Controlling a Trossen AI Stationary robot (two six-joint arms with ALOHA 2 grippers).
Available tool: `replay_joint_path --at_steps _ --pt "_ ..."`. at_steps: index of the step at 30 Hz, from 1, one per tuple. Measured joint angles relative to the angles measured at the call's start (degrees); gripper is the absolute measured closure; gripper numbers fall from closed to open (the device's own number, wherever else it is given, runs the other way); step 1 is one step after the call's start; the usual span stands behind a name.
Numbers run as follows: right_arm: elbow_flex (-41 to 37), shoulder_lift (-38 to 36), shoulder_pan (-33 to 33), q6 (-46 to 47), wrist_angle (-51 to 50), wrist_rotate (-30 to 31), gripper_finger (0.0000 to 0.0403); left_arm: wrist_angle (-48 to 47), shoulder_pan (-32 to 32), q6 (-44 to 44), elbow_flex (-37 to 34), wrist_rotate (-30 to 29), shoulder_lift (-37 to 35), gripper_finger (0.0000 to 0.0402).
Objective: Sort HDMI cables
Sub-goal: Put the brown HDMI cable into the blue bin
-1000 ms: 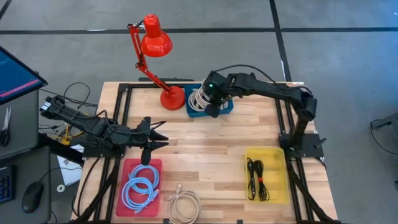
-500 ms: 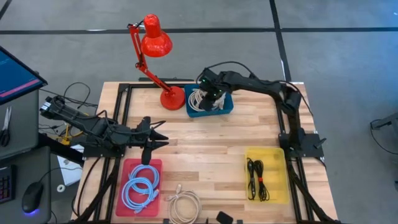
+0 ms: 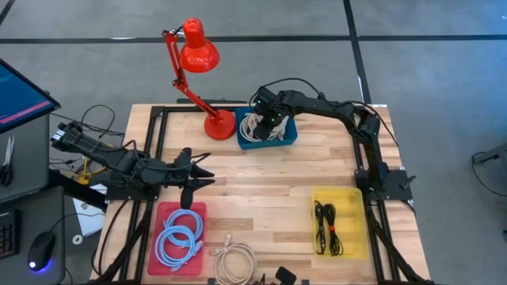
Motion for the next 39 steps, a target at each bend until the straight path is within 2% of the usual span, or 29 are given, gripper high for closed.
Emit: replay_joint_path --at_steps 5,9,12,15,19,23,28,31,39 --pt "0.52 -0.37 0.8 0.36 -1.04 0.1 0.0259 0.0 0.0 0.01 0.0 0.0 0.0 0.0309" --pt "3.87 -0.4 1.74 -2.15 -5.04 -0.01 0.0201 -0.02 0.0 0.01 0.0 0.0 0.0 0.0309" --pt "7.29 -0.37 2.72 -3.61 -9.92 -0.01 0.0178 -0.04 0.0 0.03 0.0 0.0 0.0 0.0309" --pt "12.62 -0.46 4.3 -4.08 -16.21 -0.65 0.0174 -0.2 0.0 0.02 0.0 0.0 0.0 0.0309" --pt "19.15 -0.44 7.5 -5.6 -25.4 -1.58 0.019 -0.22 0.0 0.03 0.0 0.0 0.0 0.0309" --pt "24.83 -0.46 11.88 -6.72 -34.13 -1.66 0.0232 -0.23 0.0 0.03 0.0 0.02 0.0 0.0309" --pt "29.02 -0.46 17.69 -6.5 -39.97 -1.49 0.0324 -0.24 0.0 0.03 0.0 0.02 0.0 0.0309" --pt "29.95 -0.46 20.97 -5.73 -40.19 -1.36 0.0385 -0.24 0.0 0.05 0.0 0.02 0.0 0.0309" --pt "30.14 -0.44 28.9 -1.03 -40.14 6.54 0.04 -0.24 -0.04 0.03 0.0 0.04 0.0 0.0309"
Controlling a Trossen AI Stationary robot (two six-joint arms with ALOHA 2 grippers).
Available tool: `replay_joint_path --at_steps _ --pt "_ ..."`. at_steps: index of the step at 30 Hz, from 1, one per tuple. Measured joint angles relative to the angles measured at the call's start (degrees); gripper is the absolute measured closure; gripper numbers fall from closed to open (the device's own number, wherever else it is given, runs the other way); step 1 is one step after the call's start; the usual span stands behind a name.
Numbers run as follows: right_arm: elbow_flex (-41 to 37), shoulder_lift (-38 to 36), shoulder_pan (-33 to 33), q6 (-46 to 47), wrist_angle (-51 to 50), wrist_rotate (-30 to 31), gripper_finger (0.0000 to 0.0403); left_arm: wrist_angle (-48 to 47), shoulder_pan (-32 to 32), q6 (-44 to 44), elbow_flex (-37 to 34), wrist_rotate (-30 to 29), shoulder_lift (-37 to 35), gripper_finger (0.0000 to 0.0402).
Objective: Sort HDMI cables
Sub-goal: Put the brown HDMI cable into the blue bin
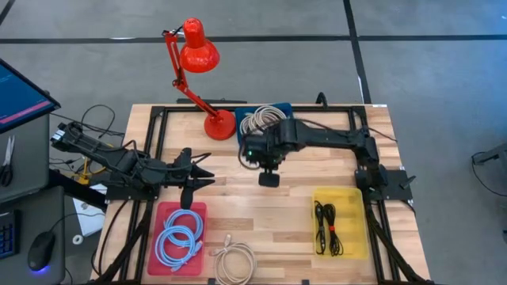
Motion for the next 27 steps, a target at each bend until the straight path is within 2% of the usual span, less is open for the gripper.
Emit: replay_joint_path --at_steps 13,21,27 --pt "0.0 0.0 10.61 10.75 1.93 7.03 0.0402 0.02 -0.13 0.0 0.0 0.04 0.0 0.0309" --pt "0.0 -2.84 15.44 18.96 3.24 14.99 0.0403 0.02 -0.13 -0.07 0.0 3.21 -0.02 0.0309" --pt "0.0 -5.64 18.94 23.31 3.35 21.54 0.0403 0.04 -0.13 -1.46 0.0 3.48 -0.02 0.0309"
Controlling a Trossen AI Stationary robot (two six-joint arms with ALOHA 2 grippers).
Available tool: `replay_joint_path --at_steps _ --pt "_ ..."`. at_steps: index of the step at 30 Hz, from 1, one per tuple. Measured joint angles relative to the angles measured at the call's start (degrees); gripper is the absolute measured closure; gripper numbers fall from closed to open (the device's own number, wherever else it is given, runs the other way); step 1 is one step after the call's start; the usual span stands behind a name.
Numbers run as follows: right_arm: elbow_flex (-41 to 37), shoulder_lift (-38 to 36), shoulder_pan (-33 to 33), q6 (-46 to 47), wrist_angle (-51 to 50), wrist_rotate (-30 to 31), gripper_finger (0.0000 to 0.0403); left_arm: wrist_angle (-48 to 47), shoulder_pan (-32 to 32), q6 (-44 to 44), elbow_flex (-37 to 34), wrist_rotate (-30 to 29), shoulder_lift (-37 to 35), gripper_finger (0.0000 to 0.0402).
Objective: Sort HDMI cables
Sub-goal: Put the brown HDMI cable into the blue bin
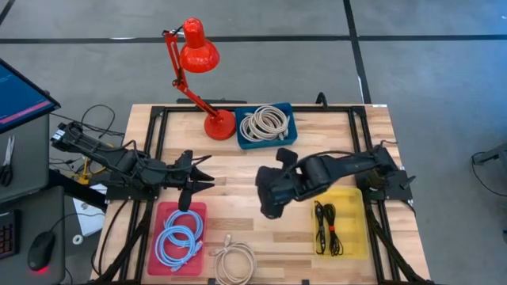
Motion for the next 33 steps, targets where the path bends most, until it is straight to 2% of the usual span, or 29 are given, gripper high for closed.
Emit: replay_joint_path --at_steps 4,9,12,19,25,33 --pt "-0.06 -0.4 2.69 3.5 -1.78 4.01 0.0403 0.06 0.0 -0.06 0.0 0.1 0.01 0.0309" --pt "-0.03 -0.82 6.41 10.7 -7.38 8.86 0.0403 0.16 0.0 -0.08 0.0 4.21 0.0 0.0309" --pt "-0.16 -0.74 8.73 12.76 -7.4 10.95 0.0403 0.17 0.0 -1.49 0.0 5.33 0.0 0.0309" --pt "-0.24 -0.74 12.47 16.75 -7.45 11.59 0.0403 0.2 -0.7 -4.97 0.0 5.4 0.02 0.0309" --pt "-0.24 -0.74 14.12 18.86 -7.45 13.18 0.0403 0.28 -5.03 -10.54 0.0 5.97 2.06 0.0311" --pt "-0.26 -0.71 13.1 18.85 -7.48 13.19 0.0403 3.1 -12.25 -14.65 0.0 7.28 10.12 0.0368"
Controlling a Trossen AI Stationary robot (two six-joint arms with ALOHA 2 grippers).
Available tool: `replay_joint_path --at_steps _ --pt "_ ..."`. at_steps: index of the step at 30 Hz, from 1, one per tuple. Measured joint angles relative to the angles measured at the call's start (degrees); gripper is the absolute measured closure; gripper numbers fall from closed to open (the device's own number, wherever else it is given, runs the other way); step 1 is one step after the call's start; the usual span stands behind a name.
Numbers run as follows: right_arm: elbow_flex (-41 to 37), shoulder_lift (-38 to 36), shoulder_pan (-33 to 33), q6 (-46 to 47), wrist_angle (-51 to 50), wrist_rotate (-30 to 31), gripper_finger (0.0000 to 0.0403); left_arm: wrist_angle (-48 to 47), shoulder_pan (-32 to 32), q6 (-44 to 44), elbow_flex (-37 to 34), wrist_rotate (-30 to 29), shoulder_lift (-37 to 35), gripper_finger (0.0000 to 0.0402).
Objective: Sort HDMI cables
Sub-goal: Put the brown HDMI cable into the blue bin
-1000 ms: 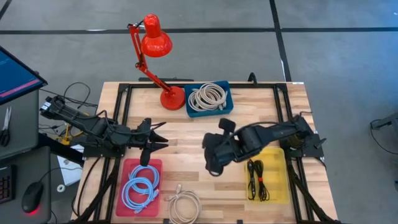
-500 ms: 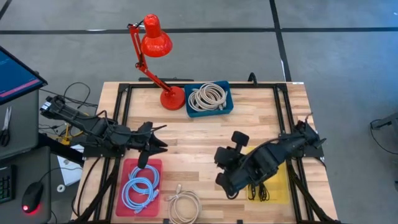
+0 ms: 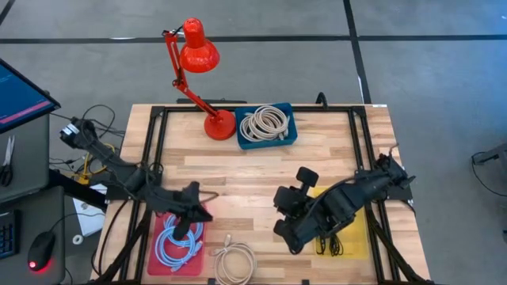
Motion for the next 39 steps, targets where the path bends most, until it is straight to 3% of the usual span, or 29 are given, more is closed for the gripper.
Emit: replay_joint_path --at_steps 7,15,22,28,31,39 --pt "0.0 0.02 -2.14 -1.69 0.0 -0.52 0.0403 8.78 -1.22 6.0 0.0 4.56 7.24 0.0392" --pt "0.0 0.04 -3.74 -3.26 0.0 -0.97 0.0403 9.17 -0.78 12.14 0.0 4.65 13.52 0.0327" --pt "-0.02 0.04 -3.77 -5.63 0.0 -1.2 0.0403 10.52 -0.78 12.46 0.0 4.67 19.01 0.0263" --pt "-0.02 0.04 -4.16 -5.85 0.0 -1.22 0.0403 21.29 -0.76 12.16 0.0 7.02 25.03 0.0216" --pt "-0.02 0.06 -4.58 -6.25 0.0 -1.24 0.0403 26.12 -0.78 12.05 0.01 8.46 27.7 0.0202" --pt "-0.02 0.06 -5.02 -6.27 0.0 -1.25 0.0403 20.99 0.7 4.2 5.63 13.1 31.3 0.0197"
